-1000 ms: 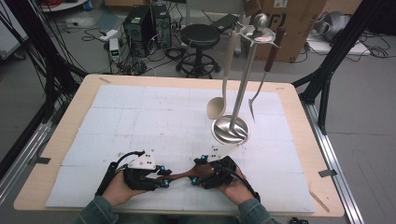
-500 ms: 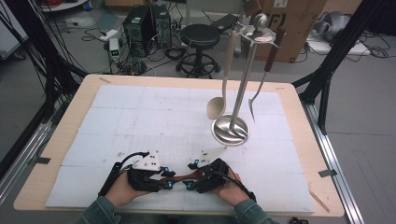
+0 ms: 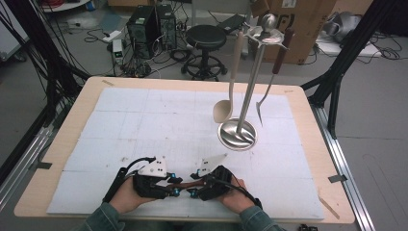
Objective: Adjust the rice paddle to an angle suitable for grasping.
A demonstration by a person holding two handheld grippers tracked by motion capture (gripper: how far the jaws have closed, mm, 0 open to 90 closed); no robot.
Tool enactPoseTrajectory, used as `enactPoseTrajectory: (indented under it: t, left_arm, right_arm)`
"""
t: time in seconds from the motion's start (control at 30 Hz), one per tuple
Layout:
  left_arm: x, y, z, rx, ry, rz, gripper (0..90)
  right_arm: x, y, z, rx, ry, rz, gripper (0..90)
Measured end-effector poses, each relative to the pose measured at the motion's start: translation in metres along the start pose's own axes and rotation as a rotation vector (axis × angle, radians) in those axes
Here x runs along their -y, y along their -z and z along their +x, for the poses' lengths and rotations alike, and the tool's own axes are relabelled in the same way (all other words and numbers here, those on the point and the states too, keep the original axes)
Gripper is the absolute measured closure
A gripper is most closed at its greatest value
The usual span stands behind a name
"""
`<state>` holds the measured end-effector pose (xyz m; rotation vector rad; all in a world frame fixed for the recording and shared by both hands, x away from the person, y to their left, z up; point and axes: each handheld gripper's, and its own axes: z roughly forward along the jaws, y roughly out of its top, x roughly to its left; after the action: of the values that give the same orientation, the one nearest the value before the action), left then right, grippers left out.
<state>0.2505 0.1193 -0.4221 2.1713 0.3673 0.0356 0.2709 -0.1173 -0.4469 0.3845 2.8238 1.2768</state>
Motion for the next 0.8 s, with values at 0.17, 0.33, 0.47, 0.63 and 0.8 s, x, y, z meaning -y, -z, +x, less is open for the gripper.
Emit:
enactPoseTrajectory:
  t: [0.17, 0.33, 0.47, 0.63, 0.8]
  left_arm:
    - [0.000, 0.001, 0.001, -0.006, 0.005, -0.009, 69.0]
    - [0.000, 0.002, 0.002, -0.009, 0.011, -0.017, 68.2]
    - [0.000, 0.003, 0.002, -0.022, 0.011, -0.015, 66.1]
    - [0.001, 0.007, 0.006, -0.036, 0.032, -0.026, 58.7]
    - [0.002, 0.011, 0.010, -0.057, 0.058, -0.042, 50.1]
  right_arm:
    - [0.000, 0.002, -0.001, -0.009, -0.003, -0.009, 52.8]
    - [-0.001, 0.003, 0.000, -0.029, -0.002, -0.010, 59.2]
    - [-0.002, 0.003, 0.002, -0.050, 0.005, -0.001, 65.2]
    - [-0.001, 0.004, 0.001, -0.059, -0.002, -0.007, 70.1]
    - [-0.001, 0.008, 0.000, -0.061, -0.024, -0.021, 74.8]
